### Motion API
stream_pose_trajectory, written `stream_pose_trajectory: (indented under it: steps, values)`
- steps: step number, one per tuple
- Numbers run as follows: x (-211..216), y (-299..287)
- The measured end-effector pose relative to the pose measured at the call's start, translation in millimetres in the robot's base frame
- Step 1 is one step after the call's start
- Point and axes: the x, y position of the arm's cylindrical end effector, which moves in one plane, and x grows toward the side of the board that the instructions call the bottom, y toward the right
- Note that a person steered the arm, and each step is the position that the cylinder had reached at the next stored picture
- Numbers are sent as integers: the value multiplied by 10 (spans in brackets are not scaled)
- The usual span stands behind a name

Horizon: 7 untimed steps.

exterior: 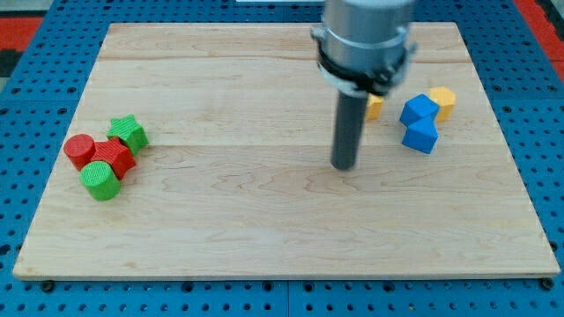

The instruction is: Make the yellow and blue blocks together

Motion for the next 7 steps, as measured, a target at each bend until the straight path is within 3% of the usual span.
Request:
stream_pose_trajectory:
  steps: [1, 2, 3, 4, 6, 7]
  values:
    - [152, 1126]
    - [-292, 2241]
    - [-1148, 2204]
    - [-1644, 1891]
    - [-1271, 1853]
    - [-1346, 1343]
